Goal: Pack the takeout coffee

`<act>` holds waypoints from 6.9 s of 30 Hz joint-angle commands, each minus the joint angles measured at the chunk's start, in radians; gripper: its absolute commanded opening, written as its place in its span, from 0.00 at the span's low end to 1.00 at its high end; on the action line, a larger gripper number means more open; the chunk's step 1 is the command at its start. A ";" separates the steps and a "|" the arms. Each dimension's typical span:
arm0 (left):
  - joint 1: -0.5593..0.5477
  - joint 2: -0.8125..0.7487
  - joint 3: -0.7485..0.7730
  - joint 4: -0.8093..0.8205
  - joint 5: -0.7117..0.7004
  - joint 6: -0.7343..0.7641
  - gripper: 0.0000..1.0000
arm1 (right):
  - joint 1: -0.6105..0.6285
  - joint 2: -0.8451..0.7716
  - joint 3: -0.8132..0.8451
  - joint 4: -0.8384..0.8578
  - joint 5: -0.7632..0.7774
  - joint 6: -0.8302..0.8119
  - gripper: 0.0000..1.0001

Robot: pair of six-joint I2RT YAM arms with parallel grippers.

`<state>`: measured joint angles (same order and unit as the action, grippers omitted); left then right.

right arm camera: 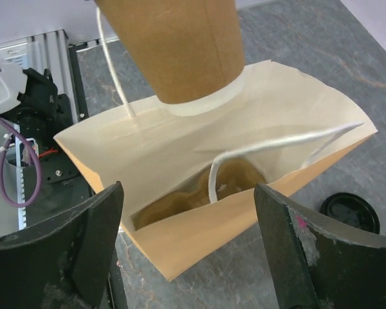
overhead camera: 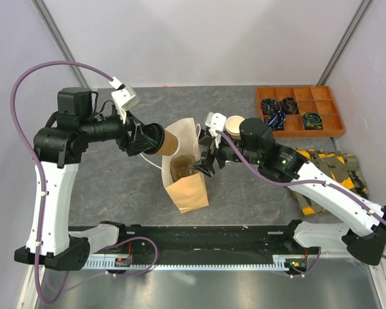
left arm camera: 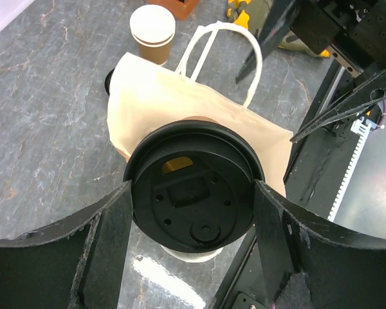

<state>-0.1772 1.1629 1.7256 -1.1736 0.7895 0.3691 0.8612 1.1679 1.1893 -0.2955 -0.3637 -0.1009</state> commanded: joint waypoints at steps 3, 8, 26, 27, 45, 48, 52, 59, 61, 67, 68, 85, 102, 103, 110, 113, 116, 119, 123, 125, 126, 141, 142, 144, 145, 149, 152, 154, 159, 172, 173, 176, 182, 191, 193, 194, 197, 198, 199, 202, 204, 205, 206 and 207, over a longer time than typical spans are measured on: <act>-0.038 0.020 0.057 0.063 0.024 -0.001 0.44 | 0.001 0.048 0.213 -0.056 0.230 0.076 0.95; -0.105 0.055 0.081 0.112 -0.015 -0.009 0.44 | -0.014 0.068 0.335 -0.068 0.400 0.073 0.98; -0.309 0.204 0.160 0.049 -0.239 0.183 0.43 | -0.413 0.647 0.860 -0.415 -0.326 -0.017 0.82; -0.318 0.207 0.158 0.036 -0.246 0.194 0.43 | -0.415 0.657 0.868 -0.415 -0.361 -0.034 0.82; -0.372 0.314 0.183 -0.126 -0.363 0.382 0.42 | -0.415 0.756 0.776 -0.406 -0.503 -0.252 0.72; -0.390 0.337 0.189 -0.126 -0.380 0.393 0.42 | -0.424 0.760 0.774 -0.406 -0.537 -0.270 0.70; -0.419 0.365 0.193 -0.127 -0.397 0.406 0.42 | -0.450 0.760 0.768 -0.425 -0.604 -0.312 0.66; -0.456 0.412 0.227 -0.136 -0.366 0.424 0.42 | -0.510 0.757 0.745 -0.319 -0.603 -0.255 0.67; -0.458 0.419 0.250 -0.146 -0.343 0.433 0.41 | -0.534 0.782 0.744 -0.181 -0.575 -0.098 0.65; -0.464 0.432 0.267 -0.167 -0.331 0.456 0.41 | -0.519 0.889 0.736 0.131 -0.598 0.282 0.54; -0.469 0.435 0.269 -0.169 -0.334 0.449 0.41 | -0.504 0.898 0.710 0.184 -0.615 0.286 0.53; -0.570 0.373 0.200 -0.215 -0.411 0.363 0.39 | -0.449 0.718 0.530 -0.529 -0.810 -0.589 0.46; -0.665 0.345 0.118 -0.215 -0.403 0.346 0.38 | -0.456 0.682 0.562 -0.803 -0.745 -0.954 0.69; -0.663 0.345 0.129 -0.209 -0.414 0.338 0.38 | -0.476 0.726 0.640 -0.757 -0.741 -0.766 0.73; -0.665 0.302 0.128 -0.196 -0.426 0.306 0.37 | -0.576 0.670 0.756 -0.595 -0.634 -0.072 0.98; -0.662 0.265 0.091 -0.172 -0.437 0.300 0.37 | -0.574 0.541 0.652 -0.511 -0.473 0.209 0.98; -0.662 0.219 0.031 -0.126 -0.463 0.277 0.36 | -0.564 0.474 0.632 -0.608 -0.380 0.315 0.98; -0.660 0.175 -0.026 -0.083 -0.461 0.212 0.36 | -0.545 0.411 0.599 -0.732 -0.325 0.331 0.98; -0.660 0.121 -0.104 -0.032 -0.469 0.185 0.36 | -0.456 0.218 0.436 -0.751 -0.271 0.314 0.98; -0.660 0.101 -0.112 -0.017 -0.476 0.169 0.36 | -0.348 0.176 0.391 -0.761 -0.117 0.343 0.98; -0.660 0.097 -0.115 -0.015 -0.473 0.166 0.36 | -0.323 0.141 0.344 -0.751 -0.095 0.352 0.98; -0.662 0.080 -0.110 0.009 -0.483 0.090 0.34 | -0.214 0.124 0.220 -0.462 -0.080 0.512 0.81; -0.662 0.080 -0.110 0.009 -0.483 0.088 0.34 | -0.214 0.118 0.224 -0.453 -0.089 0.514 0.79; -0.665 0.081 -0.113 0.005 -0.484 0.096 0.34 | -0.212 0.107 0.228 -0.429 -0.118 0.521 0.80; -0.665 0.083 -0.116 0.002 -0.484 0.100 0.34 | -0.212 0.107 0.227 -0.421 -0.122 0.521 0.80; -0.666 0.086 -0.118 -0.003 -0.489 0.111 0.34 | -0.211 0.124 0.231 -0.421 -0.158 0.520 0.83; -0.666 0.092 -0.118 -0.003 -0.498 0.120 0.34 | -0.209 0.134 0.231 -0.415 -0.168 0.527 0.83; -0.668 0.098 -0.115 -0.006 -0.503 0.122 0.34 | -0.206 0.142 0.243 -0.416 -0.175 0.527 0.83; -0.666 0.098 -0.113 -0.001 -0.506 0.105 0.34 | -0.199 0.170 0.259 -0.421 -0.178 0.523 0.84; -0.667 0.103 -0.124 0.011 -0.510 0.091 0.34 | -0.182 0.289 0.337 -0.519 -0.144 0.487 0.79; -0.668 0.100 -0.127 0.012 -0.510 0.090 0.34 | -0.182 0.289 0.340 -0.524 -0.136 0.481 0.69; -0.666 0.077 -0.156 0.019 -0.521 0.082 0.34 | -0.182 0.259 0.345 -0.522 -0.103 0.457 0.34; -0.666 0.037 -0.193 0.038 -0.536 0.038 0.32 | -0.183 0.168 0.313 -0.430 -0.116 0.391 0.00; -0.666 -0.101 -0.308 0.166 -0.503 0.054 0.32 | -0.148 0.042 0.191 -0.263 -0.052 0.213 0.00; -0.668 -0.106 -0.317 0.176 -0.506 0.063 0.32 | -0.128 0.036 0.190 -0.251 -0.040 0.179 0.00; -0.668 -0.106 -0.322 0.181 -0.506 0.073 0.32 | -0.116 0.032 0.185 -0.246 -0.012 0.172 0.00; -0.668 -0.108 -0.331 0.200 -0.527 0.094 0.33 | -0.079 0.009 0.159 -0.215 0.037 0.164 0.00; -0.668 -0.106 -0.337 0.200 -0.530 0.100 0.33 | -0.067 0.006 0.153 -0.214 0.055 0.167 0.00; -0.667 -0.106 -0.342 0.207 -0.551 0.106 0.32 | -0.064 0.009 0.151 -0.212 0.065 0.174 0.00; -0.667 -0.094 -0.353 0.206 -0.591 0.131 0.32 | -0.050 0.032 0.164 -0.220 0.089 0.204 0.00; -0.670 -0.091 -0.360 0.204 -0.593 0.155 0.31 | -0.044 0.053 0.181 -0.229 0.101 0.214 0.00; -0.671 -0.083 -0.363 0.201 -0.589 0.163 0.31 | -0.044 0.059 0.187 -0.235 0.104 0.216 0.00; -0.674 -0.077 -0.359 0.187 -0.578 0.181 0.31 | -0.044 0.074 0.200 -0.240 0.106 0.214 0.00; -0.674 -0.071 -0.354 0.175 -0.561 0.192 0.31 | -0.042 0.079 0.205 -0.243 0.109 0.213 0.00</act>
<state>-0.8436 1.0752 1.3685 -0.9909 0.2298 0.4820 0.8131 1.2228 1.3426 -0.5797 -0.2928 0.1043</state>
